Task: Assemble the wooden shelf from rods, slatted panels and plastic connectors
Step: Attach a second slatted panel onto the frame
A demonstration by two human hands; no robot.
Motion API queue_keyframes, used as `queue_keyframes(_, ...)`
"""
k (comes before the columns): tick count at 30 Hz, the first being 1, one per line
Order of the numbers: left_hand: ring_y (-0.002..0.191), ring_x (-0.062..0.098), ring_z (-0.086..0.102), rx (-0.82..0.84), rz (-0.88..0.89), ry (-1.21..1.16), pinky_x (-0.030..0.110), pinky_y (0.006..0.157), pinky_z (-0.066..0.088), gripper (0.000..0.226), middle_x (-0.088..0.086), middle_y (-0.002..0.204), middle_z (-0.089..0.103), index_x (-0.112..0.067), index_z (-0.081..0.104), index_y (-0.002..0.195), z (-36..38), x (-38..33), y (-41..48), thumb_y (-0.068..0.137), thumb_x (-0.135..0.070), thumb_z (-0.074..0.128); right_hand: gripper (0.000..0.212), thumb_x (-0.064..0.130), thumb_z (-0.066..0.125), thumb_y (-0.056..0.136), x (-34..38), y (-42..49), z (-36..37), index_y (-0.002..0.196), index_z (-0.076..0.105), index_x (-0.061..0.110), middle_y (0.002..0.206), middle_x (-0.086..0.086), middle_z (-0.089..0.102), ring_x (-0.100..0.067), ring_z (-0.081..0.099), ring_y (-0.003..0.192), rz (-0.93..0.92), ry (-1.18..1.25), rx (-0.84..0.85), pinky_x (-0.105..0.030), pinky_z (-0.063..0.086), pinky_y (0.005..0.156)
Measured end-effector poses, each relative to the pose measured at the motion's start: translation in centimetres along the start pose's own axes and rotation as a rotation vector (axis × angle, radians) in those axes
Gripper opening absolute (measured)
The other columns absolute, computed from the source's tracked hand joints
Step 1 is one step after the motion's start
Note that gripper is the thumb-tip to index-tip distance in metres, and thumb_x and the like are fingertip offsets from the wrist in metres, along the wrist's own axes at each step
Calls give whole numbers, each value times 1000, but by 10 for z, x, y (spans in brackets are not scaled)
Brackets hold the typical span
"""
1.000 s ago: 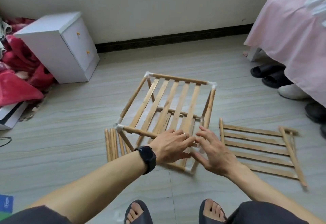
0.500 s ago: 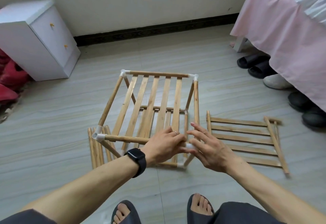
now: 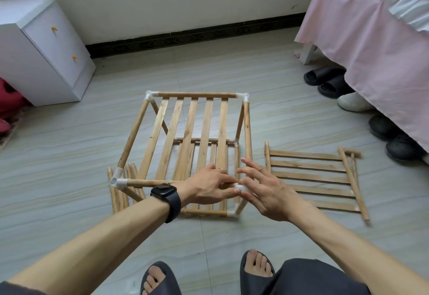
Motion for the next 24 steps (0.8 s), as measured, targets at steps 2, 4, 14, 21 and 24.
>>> queue_keyframes(2,102,20,41,11,-4,-27,33,81,30,51,-5,104,60,-29,57,137,1,1,-3,101,-61,39,42,48,30,110,2,1,1,115,58,16,147,-7,47,-21,8,157,5,-7,14,-47,34,120)
queue_keyframes(4,101,19,38,21,-10,-60,32,80,29,49,-9,96,56,-30,58,136,0,1,-4,102,-59,41,43,48,29,110,3,1,2,116,58,17,149,-6,46,-20,6,157,14,-12,32,-46,32,121)
queue_keyframes(14,100,12,42,-171,-52,-4,31,75,38,39,-13,85,60,-32,63,105,-16,-4,-6,95,-67,48,39,43,39,109,2,2,-8,114,64,14,148,-9,50,-21,12,157,22,-16,65,-44,32,122)
queue_keyframes(21,94,13,39,-294,24,349,31,68,38,47,-9,92,65,-27,55,105,-15,-15,-21,102,-63,26,43,45,33,109,7,4,-5,110,62,13,144,-11,51,-25,15,156,2,-94,31,-46,35,120)
queue_keyframes(24,88,14,33,-343,36,472,33,70,32,50,-7,88,65,-24,53,104,-14,-20,-21,104,-60,18,40,41,40,109,6,3,-6,108,64,9,138,-14,55,-29,23,154,-12,-105,-10,-48,41,114)
Point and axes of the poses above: each hand's wrist, its own y-axis towards the middle knuckle, its own z-axis out of the palm, x = y × z, the point moved 8 cm from there along y, towards the middle knuckle
